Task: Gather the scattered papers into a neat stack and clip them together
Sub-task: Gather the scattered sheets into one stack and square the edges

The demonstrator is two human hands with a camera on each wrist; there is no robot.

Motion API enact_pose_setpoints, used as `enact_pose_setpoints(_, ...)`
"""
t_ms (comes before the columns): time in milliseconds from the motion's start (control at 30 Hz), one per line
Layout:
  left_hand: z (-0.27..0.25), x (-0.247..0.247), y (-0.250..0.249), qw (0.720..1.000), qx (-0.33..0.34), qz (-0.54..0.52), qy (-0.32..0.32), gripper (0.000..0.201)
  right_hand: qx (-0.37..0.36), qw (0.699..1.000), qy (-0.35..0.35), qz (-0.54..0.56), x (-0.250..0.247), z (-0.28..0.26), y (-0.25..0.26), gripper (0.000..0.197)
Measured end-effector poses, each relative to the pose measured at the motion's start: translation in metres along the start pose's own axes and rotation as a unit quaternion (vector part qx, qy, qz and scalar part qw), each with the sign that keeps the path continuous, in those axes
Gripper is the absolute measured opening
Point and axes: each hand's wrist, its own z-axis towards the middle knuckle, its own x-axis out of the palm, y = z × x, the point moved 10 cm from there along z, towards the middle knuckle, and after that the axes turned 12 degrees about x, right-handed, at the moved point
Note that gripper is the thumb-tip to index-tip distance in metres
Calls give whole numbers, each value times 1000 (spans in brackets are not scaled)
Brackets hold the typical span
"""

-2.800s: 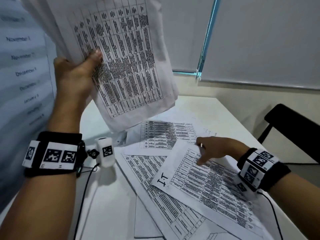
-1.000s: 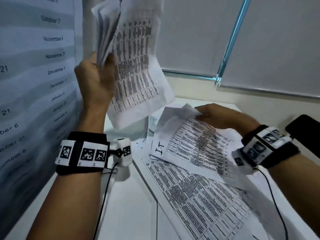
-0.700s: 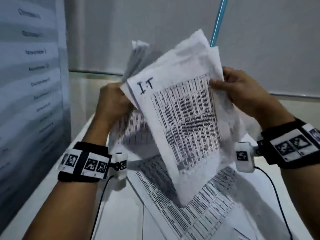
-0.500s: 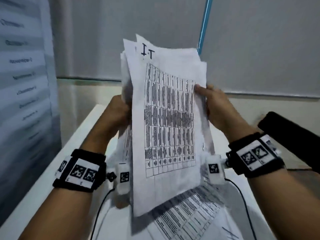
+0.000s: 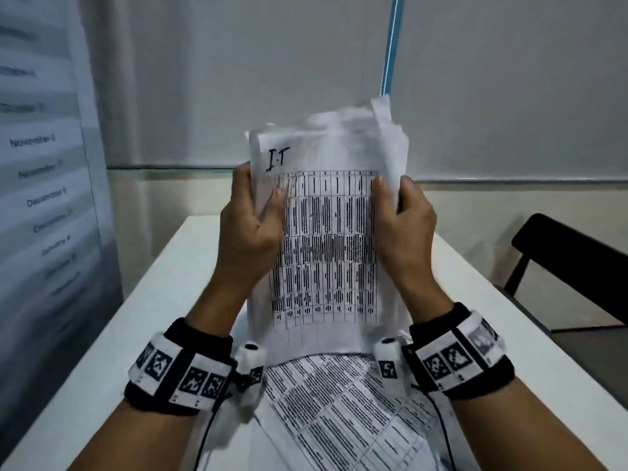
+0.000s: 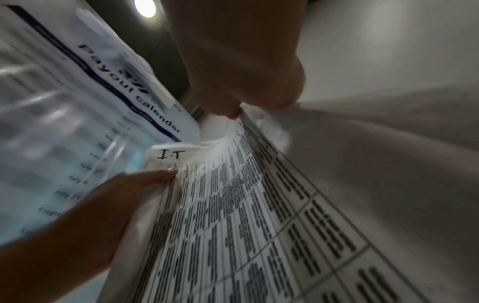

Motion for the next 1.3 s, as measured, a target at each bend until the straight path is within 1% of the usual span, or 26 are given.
enact_pose_setpoints(67, -2, -11, -9, 997, 32, 23, -60, 28, -109, 994, -7, -2, -1, -20, 31, 11)
enact_pose_setpoints(133, -4, -13, -12, 995, 39, 19, -85, 29, -176, 984, 1, 2, 0, -38, 44, 31)
enact_pose_setpoints(200, -3, -11, -12, 997, 34, -4, -72, 29, -172, 983, 17, 55, -4, -38, 38, 54)
enact_pose_setpoints(267, 0, -9, -1, 997, 5, -62, -47, 31, -67, 984, 31, 163, -10, -23, 12, 68)
enact_pose_setpoints(333, -1, -4, 27, 984, -92, -154, -23, 27, 85, 956, 73, 271, -6, -5, -30, 71)
enact_pose_setpoints(400, -13, 10, 52, 955, -199, -218, 13, 18, 200, 927, 151, 280, 15, 0, -63, 75)
enact_pose_setpoints(433, -18, 14, 59, 956, -221, -188, 34, 11, 215, 933, 178, 226, 23, -3, -68, 78)
enact_pose_setpoints(467, -20, 16, 60, 964, -223, -134, 51, 5, 191, 951, 188, 152, 28, -8, -65, 76)
enact_pose_setpoints(533, -18, 16, 52, 981, -186, -22, 39, 15, 38, 987, 154, -11, 31, -21, -33, 57)
enact_pose_setpoints(600, -15, 12, 30, 991, -121, 60, -19, 17, -154, 979, 81, -106, 31, -51, 18, 44)
enact_pose_setpoints(633, -16, 15, 16, 991, -86, 94, -30, 11, -195, 971, 68, -119, 34, -63, 29, 50)
enact_pose_setpoints(700, -20, 25, -5, 992, -40, 119, -19, 17, -204, 971, 64, -103, 31, -65, 36, 54)
enact_pose_setpoints(733, -19, 29, -10, 994, -24, 110, -4, 20, -174, 980, 66, -75, 25, -56, 30, 48)
enact_pose_setpoints(800, -15, 27, 0, 997, -42, 57, 20, 20, -18, 992, 112, 55, 15, -25, -6, 36)
enact_pose_setpoints(833, -13, 24, 14, 997, -77, 14, 25, 16, 95, 971, 153, 158, 15, -11, -32, 35)
enact_pose_setpoints(867, -14, 23, 31, 992, -120, -33, 35, 10, 195, 927, 195, 255, 19, -4, -57, 38)
enact_pose_setpoints(900, -17, 24, 44, 985, -154, -66, 48, 7, 266, 880, 231, 319, 23, -4, -74, 46)
enact_pose_setpoints(933, -20, 27, 51, 980, -173, -75, 64, 14, 304, 850, 259, 342, 27, -8, -82, 56)
enact_pose_setpoints(967, -24, 31, 52, 978, -176, -77, 81, 27, 318, 848, 272, 324, 29, -13, -84, 64)
enact_pose_setpoints(1000, -26, 35, 49, 978, -170, -81, 90, 35, 310, 865, 268, 289, 28, -17, -82, 66)
enact_pose_setpoints(1067, -23, 32, 42, 981, -151, -102, 62, 22, 277, 909, 219, 224, 19, -16, -77, 48)
enact_pose_setpoints(1100, -20, 28, 42, 980, -151, -121, 47, 6, 265, 919, 199, 215, 13, -15, -72, 38)
enact_pose_setpoints(1133, -19, 23, 43, 980, -149, -130, 39, 8, 254, 925, 187, 210, 9, -14, -69, 34)
enact_pose_setpoints(1167, -18, 23, 44, 979, -146, -133, 54, 13, 243, 931, 191, 194, 8, -13, -70, 32)
enact_pose_setpoints(1267, -36, 37, 58, 968, -181, -78, 156, 8, 238, 936, 245, 83, 17, -17, -87, 35)
enact_pose_setpoints(1300, -38, 36, 63, 967, -189, -57, 160, 8, 235, 933, 266, 53, 20, -19, -93, 36)
